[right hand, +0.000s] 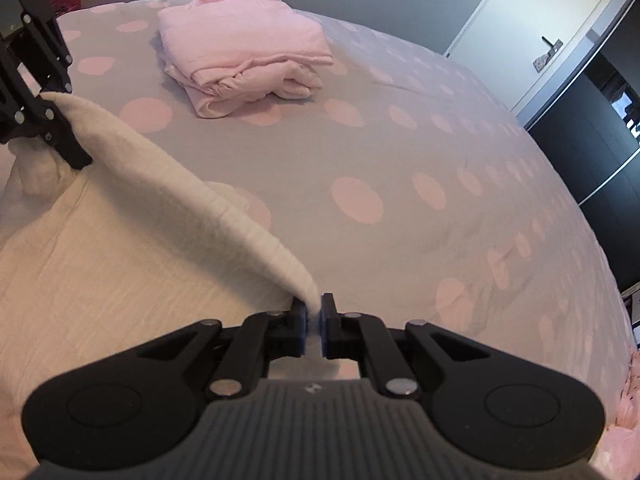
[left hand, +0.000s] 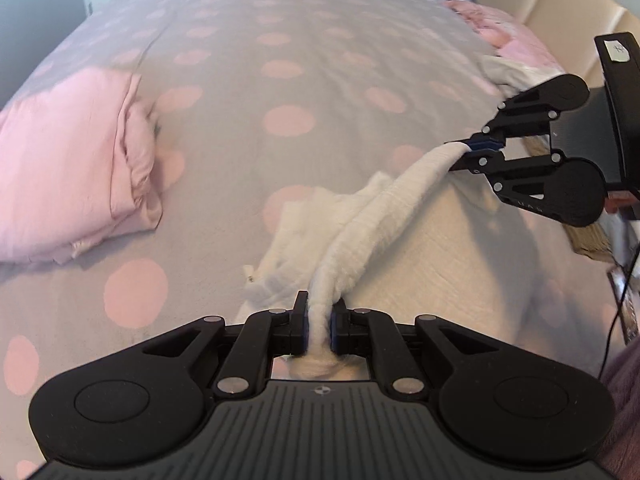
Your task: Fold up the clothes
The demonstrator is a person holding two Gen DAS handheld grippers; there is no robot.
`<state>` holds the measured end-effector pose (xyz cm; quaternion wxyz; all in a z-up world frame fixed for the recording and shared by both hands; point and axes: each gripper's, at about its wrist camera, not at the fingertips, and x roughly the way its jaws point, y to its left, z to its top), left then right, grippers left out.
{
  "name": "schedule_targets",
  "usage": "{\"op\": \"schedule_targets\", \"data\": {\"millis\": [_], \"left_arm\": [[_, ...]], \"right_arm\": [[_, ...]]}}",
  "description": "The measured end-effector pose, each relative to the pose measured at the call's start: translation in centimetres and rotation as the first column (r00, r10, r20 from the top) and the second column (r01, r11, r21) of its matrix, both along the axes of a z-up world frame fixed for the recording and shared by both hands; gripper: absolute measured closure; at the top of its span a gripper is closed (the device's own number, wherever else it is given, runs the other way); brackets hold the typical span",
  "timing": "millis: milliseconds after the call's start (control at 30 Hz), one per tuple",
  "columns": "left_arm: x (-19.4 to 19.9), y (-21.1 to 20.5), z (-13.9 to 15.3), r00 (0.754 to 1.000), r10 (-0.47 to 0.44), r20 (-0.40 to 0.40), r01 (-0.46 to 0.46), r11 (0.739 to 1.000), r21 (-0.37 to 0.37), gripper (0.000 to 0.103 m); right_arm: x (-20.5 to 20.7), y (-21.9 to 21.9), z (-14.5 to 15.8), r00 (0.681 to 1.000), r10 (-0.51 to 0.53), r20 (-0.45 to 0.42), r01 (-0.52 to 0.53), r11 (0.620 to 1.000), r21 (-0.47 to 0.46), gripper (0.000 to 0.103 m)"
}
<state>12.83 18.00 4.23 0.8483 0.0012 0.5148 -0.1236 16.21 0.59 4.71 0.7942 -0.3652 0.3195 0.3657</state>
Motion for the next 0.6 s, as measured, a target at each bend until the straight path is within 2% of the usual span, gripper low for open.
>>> {"op": "schedule_targets", "data": {"millis": [233, 367, 467, 500, 533, 567, 600], "left_arm": [[2.6, 1.6, -3.8, 0.996, 0.064, -0.058, -0.064, 0.998, 0.006, 0.094], [3.2, 1.6, -5.1, 0.995, 0.068, -0.074, -0.067, 0.998, 0.020, 0.092], [3.1, 1.4, -4.9, 0.994, 0.080, -0.074, -0.078, 0.997, 0.030, 0.088], [3.0, 1.5, -4.8, 0.993, 0.094, -0.074, -0.092, 0.995, 0.027, 0.085], [2.9, 1.6, -4.6, 0.992, 0.109, -0.071, -0.108, 0.994, 0.027, 0.084], [2.8, 1.8, -4.3, 0.990, 0.127, -0.062, -0.126, 0.992, 0.030, 0.076], [2.5, 1.9, -3.9, 0.988, 0.147, -0.049, -0.145, 0.989, 0.035, 0.067]], "right_arm": [[3.5, 2.6, -5.1, 0.995, -0.031, -0.094, 0.032, 0.999, 0.008, 0.095], [4.7, 2.9, -6.1, 0.990, -0.059, -0.127, 0.064, 0.997, 0.039, 0.095], [5.0, 2.8, -6.2, 0.987, -0.087, -0.137, 0.095, 0.994, 0.056, 0.092], [5.0, 2.7, -6.1, 0.986, -0.098, -0.136, 0.107, 0.992, 0.061, 0.090], [5.0, 2.4, -5.6, 0.985, -0.124, -0.120, 0.133, 0.989, 0.069, 0.082], [5.0, 2.1, -5.2, 0.983, -0.151, -0.104, 0.159, 0.984, 0.077, 0.070], [5.1, 1.7, -4.7, 0.980, -0.178, -0.089, 0.185, 0.979, 0.086, 0.067]]}}
